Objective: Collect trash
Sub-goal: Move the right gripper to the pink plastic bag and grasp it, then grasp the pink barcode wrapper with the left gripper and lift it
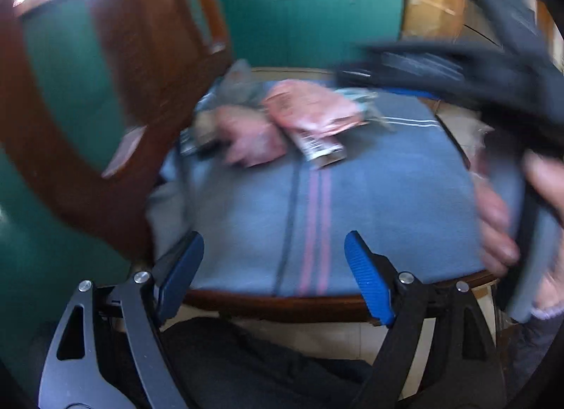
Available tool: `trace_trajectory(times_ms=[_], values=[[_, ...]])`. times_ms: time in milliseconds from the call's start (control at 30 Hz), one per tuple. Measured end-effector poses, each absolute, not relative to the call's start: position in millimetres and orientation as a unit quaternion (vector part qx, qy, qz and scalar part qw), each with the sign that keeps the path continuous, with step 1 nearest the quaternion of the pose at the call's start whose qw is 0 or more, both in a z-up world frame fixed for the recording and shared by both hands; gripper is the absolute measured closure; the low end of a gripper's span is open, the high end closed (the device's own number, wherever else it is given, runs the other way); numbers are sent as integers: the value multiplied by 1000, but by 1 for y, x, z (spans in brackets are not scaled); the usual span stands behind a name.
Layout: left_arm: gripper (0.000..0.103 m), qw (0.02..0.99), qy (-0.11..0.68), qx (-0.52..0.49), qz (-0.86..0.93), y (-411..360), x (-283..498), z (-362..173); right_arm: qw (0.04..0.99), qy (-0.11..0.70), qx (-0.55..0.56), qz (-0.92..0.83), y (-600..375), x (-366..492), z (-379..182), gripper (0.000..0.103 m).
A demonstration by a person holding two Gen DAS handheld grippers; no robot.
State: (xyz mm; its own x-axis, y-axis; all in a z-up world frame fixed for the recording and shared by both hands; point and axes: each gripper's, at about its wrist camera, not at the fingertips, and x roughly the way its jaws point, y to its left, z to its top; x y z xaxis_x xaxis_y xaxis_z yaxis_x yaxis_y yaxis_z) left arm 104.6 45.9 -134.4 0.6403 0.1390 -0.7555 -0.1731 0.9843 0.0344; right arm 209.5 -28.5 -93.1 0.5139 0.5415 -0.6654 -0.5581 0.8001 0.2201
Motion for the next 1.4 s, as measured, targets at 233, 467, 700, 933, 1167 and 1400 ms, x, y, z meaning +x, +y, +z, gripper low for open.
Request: trace_trajectory(times_ms=[233,467,700,933,1167,1400], values=[[21,899,422,-44,103,74,96,-143,844,417,-94,323,72,236,-129,30],[21,901,421,-47,91,77,100,-147,833,431,-85,335,52,228,-131,66],[27,905,415,-58,75,78,121,-141,867,395,-23,302,-65,190,-92,66],[33,893,436,-107,10,63,209,-156,897,393,16,202,-170,173,-87,67],[12,881,455,-118,51,55,292,-159,888,419,48,183,-198,166,-110,67],[64,875,474,-94,38,40,303,-177,891,411,23,191,-178,163,-115,66]])
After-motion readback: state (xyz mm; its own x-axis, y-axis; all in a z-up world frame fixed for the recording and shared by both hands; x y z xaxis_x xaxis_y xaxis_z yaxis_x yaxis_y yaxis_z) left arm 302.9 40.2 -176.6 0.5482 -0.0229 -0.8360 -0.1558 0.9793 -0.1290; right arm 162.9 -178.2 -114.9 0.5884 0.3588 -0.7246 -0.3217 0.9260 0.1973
